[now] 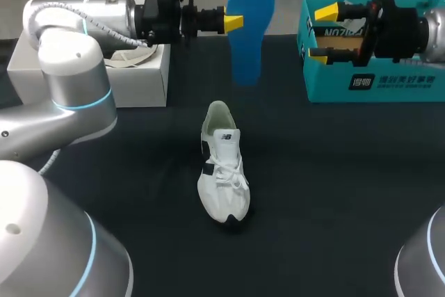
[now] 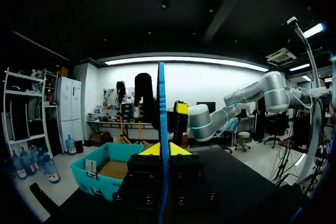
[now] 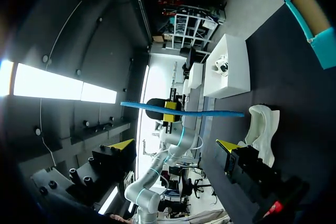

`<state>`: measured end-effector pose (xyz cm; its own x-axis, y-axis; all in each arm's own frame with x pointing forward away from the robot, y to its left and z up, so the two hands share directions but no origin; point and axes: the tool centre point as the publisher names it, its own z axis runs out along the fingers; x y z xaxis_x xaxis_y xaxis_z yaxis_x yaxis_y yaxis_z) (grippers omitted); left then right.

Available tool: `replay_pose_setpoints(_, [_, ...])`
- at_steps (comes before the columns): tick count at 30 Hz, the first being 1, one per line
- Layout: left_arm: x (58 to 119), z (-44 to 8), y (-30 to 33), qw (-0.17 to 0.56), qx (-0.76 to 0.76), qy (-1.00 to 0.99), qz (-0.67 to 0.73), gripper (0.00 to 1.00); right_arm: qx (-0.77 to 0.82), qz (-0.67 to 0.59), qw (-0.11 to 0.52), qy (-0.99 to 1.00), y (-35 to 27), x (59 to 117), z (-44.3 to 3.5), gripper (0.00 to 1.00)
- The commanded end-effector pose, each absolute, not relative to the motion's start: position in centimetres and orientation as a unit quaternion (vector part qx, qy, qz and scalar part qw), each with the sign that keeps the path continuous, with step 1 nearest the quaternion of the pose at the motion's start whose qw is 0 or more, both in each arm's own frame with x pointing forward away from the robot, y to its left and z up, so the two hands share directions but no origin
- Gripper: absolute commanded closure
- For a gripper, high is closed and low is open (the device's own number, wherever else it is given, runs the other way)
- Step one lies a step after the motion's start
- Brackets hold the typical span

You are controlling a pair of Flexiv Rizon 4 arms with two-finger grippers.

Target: Take the shoe out of the shoebox, open the shoe tongue, remove and reinsert the insole, then place the shoe into the shoebox

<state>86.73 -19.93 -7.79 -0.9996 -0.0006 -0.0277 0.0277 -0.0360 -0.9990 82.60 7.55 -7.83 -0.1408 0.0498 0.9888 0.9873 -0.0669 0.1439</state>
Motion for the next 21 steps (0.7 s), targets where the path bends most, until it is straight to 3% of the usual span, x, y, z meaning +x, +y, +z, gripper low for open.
replay_pose_setpoints(1, [86.58,-7.85,-19.81,0.183,0.153,0.682,-0.692,1.00,-0.492,-0.541,0.433,-0.527,7.69,82.57,-7.85,0.00])
replay_pose_setpoints(7, [86.98,-7.71,-19.62,0.311,0.283,0.625,-0.658,1.00,-0.492,-0.541,0.433,-0.527,7.69,82.57,-7.85,0.00])
replay_pose_setpoints(16, [87.50,-7.80,-19.55,0.404,0.419,0.566,-0.584,1.00,-0.492,-0.541,0.433,-0.527,7.69,82.57,-7.85,0.00])
replay_pose_setpoints(21, [87.50,-7.80,-19.55,0.404,0.419,0.566,-0.584,1.00,-0.492,-0.541,0.433,-0.527,7.69,82.57,-7.85,0.00])
